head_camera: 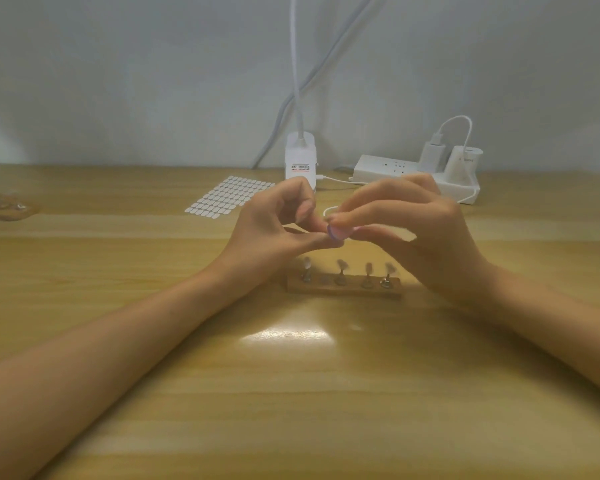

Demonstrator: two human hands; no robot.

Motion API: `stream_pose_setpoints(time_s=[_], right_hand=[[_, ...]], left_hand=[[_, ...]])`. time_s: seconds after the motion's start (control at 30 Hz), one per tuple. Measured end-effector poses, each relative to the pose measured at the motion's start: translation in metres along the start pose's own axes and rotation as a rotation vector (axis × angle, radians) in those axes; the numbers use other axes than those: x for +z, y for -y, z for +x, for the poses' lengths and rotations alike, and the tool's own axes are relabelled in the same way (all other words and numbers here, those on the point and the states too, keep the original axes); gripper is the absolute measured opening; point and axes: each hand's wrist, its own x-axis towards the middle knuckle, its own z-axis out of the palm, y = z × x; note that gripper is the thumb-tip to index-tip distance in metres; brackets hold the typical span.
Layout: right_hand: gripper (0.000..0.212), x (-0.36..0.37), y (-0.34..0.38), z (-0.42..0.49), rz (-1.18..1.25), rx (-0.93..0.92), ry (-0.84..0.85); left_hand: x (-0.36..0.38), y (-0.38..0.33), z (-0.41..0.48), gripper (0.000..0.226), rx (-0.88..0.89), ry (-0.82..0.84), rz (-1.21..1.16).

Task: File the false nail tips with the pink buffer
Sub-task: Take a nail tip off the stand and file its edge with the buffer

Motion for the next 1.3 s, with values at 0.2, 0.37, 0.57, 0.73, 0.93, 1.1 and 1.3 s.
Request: stream_pose_setpoints(time_s=[0.2,0.37,0.57,0.73,0.93,1.1,1.3], right_hand=[[0.012,-0.003,-0.008,-0.001,0.036,0.053,-0.012],[0.012,0.000,-0.009,-0.003,-0.033,0.072,0.029],[0.011,0.002,-0.001,-0.002,-0.049,0.031,0.019],[0.009,-0.001,0.001,0.000,-0.026,0.010,-0.012],[0.008,-0.004,-0.003,-0.002,-0.086,0.053,-0.010],[0.011,0.002,0.002,0.001,-0.095,-0.021,0.019],[0.012,0.002,0.003,-0.001,-0.093,-0.057,-0.022]], left_hand=[[0.001,-0.002,-0.001,0.051,-0.008,0.007,0.014],[0.001,-0.001,-0.002,0.050,-0.014,0.015,0.018],[0.001,-0.002,-0.001,0.050,-0.020,0.025,0.024],[0.001,-0.001,-0.001,0.049,-0.016,0.015,0.020],[0.001,0.000,-0.002,0.050,-0.006,0.021,0.027],[0.001,0.000,0.000,0.048,0.000,0.009,0.049],[0.001,-0.002,-0.001,0.047,-0.016,0.012,0.043]])
